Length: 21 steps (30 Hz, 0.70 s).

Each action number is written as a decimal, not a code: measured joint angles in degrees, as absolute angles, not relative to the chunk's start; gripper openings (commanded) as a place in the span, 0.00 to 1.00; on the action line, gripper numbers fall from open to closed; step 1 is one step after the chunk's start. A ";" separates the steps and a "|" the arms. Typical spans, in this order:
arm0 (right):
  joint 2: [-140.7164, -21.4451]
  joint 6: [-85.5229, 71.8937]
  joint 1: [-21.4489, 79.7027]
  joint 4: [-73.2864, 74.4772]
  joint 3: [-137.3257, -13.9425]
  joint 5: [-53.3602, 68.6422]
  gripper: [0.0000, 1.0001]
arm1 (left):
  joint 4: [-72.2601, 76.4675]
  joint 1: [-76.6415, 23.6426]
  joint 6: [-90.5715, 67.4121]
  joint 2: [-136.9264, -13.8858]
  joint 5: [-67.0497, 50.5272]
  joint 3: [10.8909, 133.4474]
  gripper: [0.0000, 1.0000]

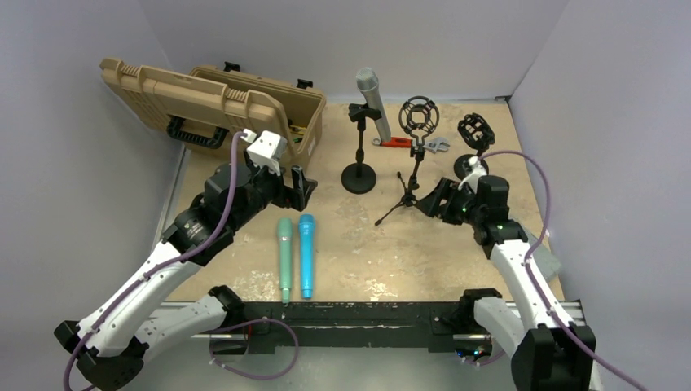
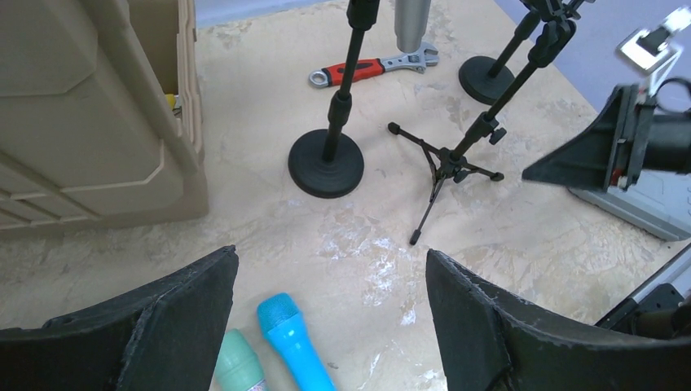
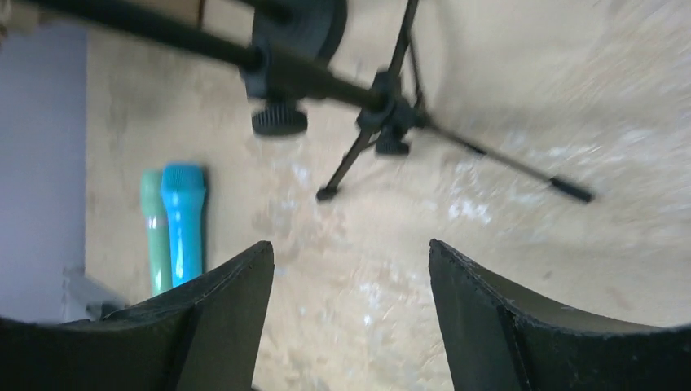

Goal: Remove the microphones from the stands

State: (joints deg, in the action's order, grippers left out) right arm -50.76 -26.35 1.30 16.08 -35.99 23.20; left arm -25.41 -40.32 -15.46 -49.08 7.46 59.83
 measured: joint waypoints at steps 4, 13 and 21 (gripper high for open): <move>-52.47 -27.70 5.02 12.25 -31.16 28.14 0.76 | -25.50 -40.32 -15.46 -49.98 7.46 60.05 0.83; -56.31 -29.56 6.33 -5.93 -29.36 31.99 0.64 | -25.85 -40.32 -15.46 -50.98 7.70 60.23 0.83; -62.37 -30.76 6.33 -12.84 -28.88 30.02 0.46 | -25.87 -40.32 -15.44 -50.98 7.79 60.31 0.83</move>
